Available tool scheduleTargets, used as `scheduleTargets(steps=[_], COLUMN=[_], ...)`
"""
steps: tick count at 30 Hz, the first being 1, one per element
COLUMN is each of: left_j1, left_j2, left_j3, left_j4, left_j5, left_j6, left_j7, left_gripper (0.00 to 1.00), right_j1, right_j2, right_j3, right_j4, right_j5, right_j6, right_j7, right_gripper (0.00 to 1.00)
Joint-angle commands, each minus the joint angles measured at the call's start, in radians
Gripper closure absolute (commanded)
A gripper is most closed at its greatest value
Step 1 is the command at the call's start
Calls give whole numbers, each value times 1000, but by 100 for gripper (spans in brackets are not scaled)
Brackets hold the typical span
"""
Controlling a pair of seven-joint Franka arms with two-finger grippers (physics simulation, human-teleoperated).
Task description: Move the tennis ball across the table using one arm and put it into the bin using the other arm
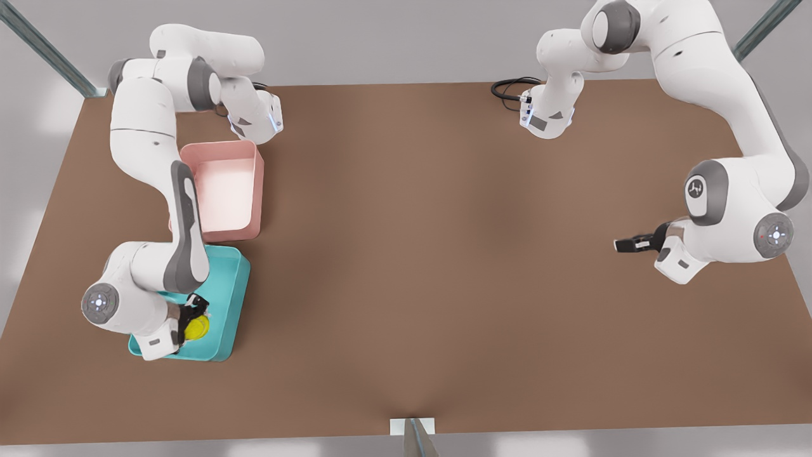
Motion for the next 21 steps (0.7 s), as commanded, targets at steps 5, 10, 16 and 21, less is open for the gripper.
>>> scheduleTargets(steps=[5, 10, 16, 21], left_j1=[17, 123, 120, 118], left_j2=[-5, -14, -12, -17], left_j3=[-3, 1, 1, -3], left_j4=[9, 6, 6, 9], left_j5=[28, -6, -4, -6], left_j6=[15, 2, 3, -1], left_j7=[81, 354, 349, 346], left_gripper=[0, 0, 0, 0], right_j1=[-60, -30, 62, 29], right_j2=[46, 29, -216, -506], right_j3=[-24, -29, -38, -18], right_j4=[-2, 45, 213, -31], right_j5=[-4, 39, -113, -123], right_j6=[-116, -175, -646, -632], right_j7=[-2, 485, 1306, 1413], right_gripper=[0, 0, 0, 0])
